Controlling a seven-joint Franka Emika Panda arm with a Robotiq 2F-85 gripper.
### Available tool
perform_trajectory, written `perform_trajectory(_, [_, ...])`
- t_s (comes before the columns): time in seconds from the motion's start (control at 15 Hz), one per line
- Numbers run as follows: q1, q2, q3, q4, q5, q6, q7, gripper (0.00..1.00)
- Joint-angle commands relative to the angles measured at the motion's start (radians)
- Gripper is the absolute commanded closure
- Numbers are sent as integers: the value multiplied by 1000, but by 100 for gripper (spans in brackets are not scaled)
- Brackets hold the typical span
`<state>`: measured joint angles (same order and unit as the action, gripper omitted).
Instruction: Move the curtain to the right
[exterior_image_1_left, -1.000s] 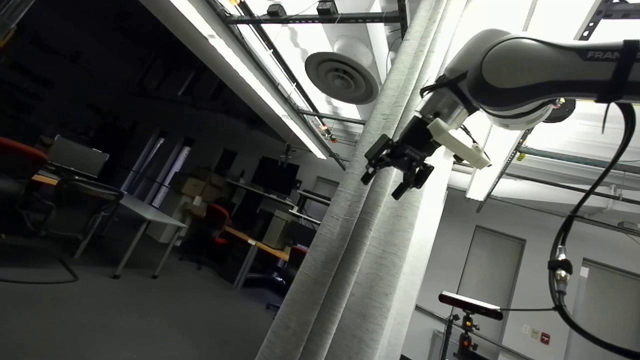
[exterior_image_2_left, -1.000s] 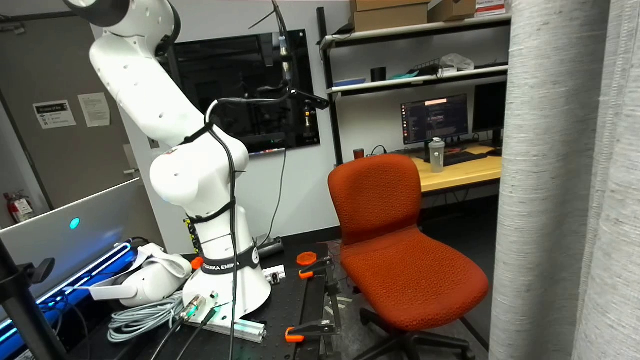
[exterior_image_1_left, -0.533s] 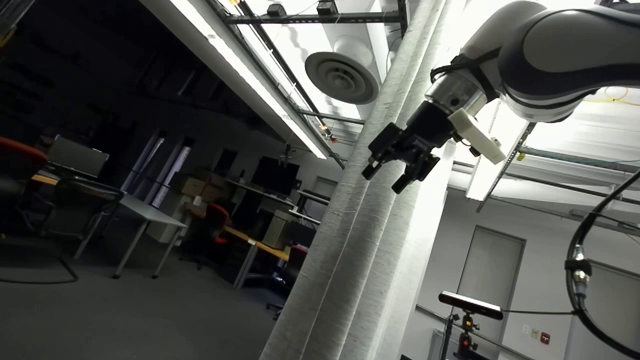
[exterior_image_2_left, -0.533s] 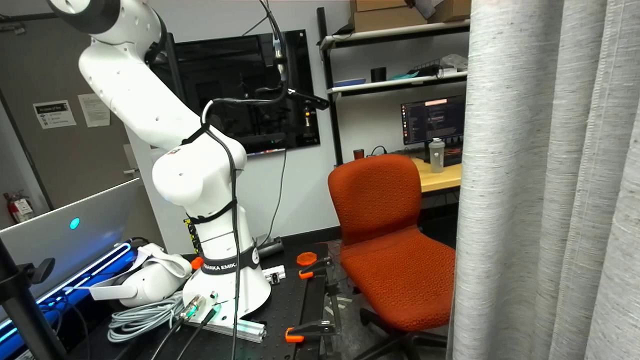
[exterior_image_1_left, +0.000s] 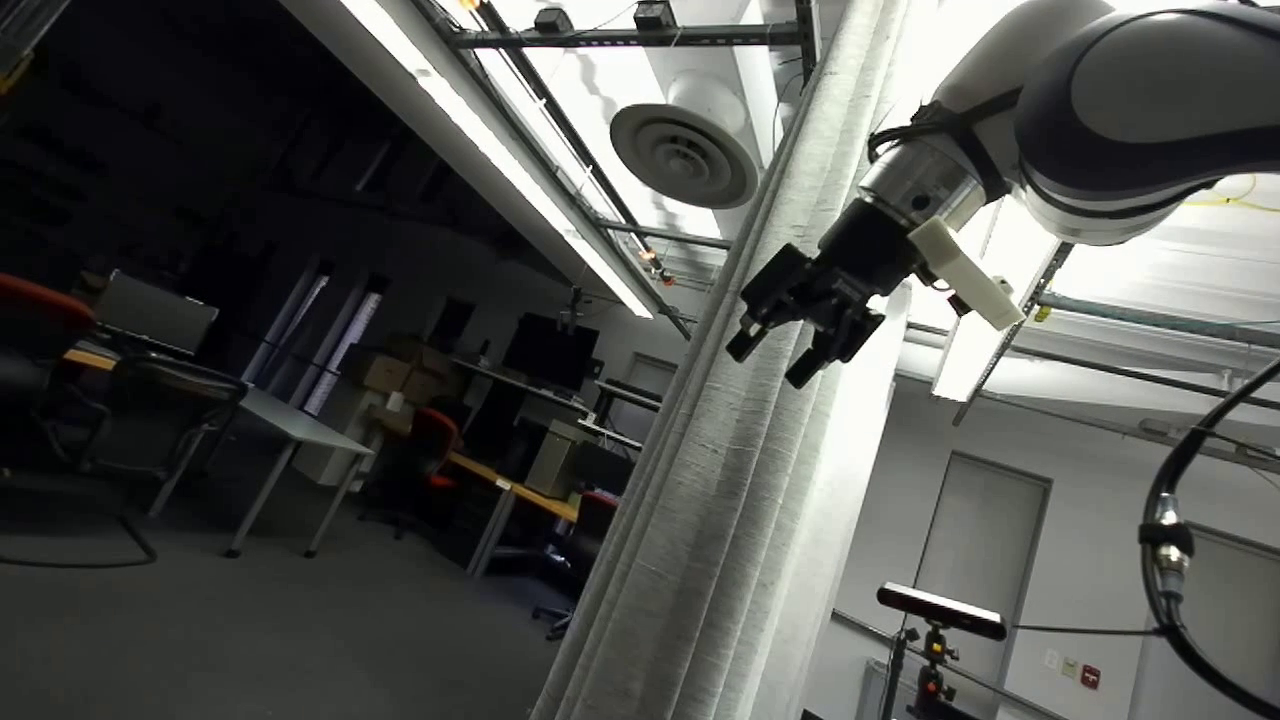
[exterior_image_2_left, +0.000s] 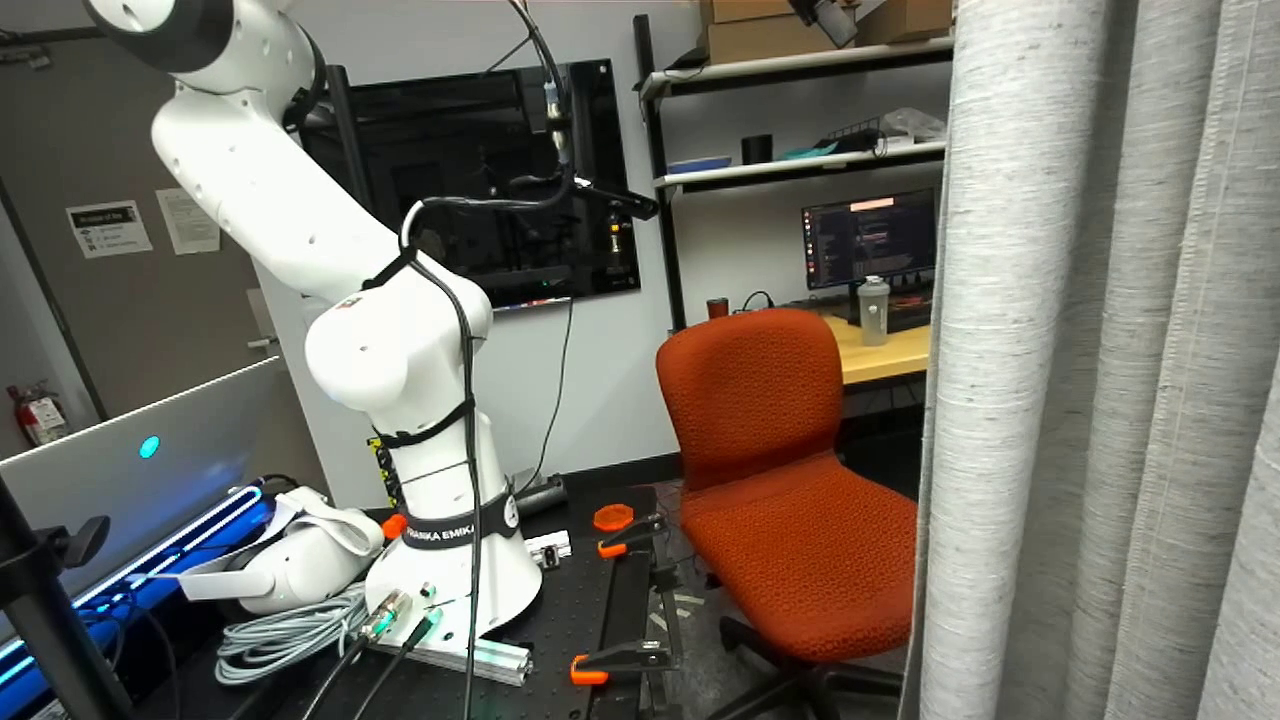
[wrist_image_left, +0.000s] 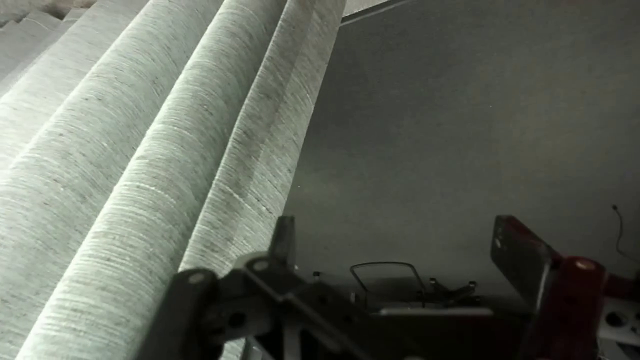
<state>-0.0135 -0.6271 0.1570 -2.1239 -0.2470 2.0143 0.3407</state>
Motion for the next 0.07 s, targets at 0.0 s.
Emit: perform_trajectory(0.0, [-11, 1, 7, 3, 7, -1, -5, 0])
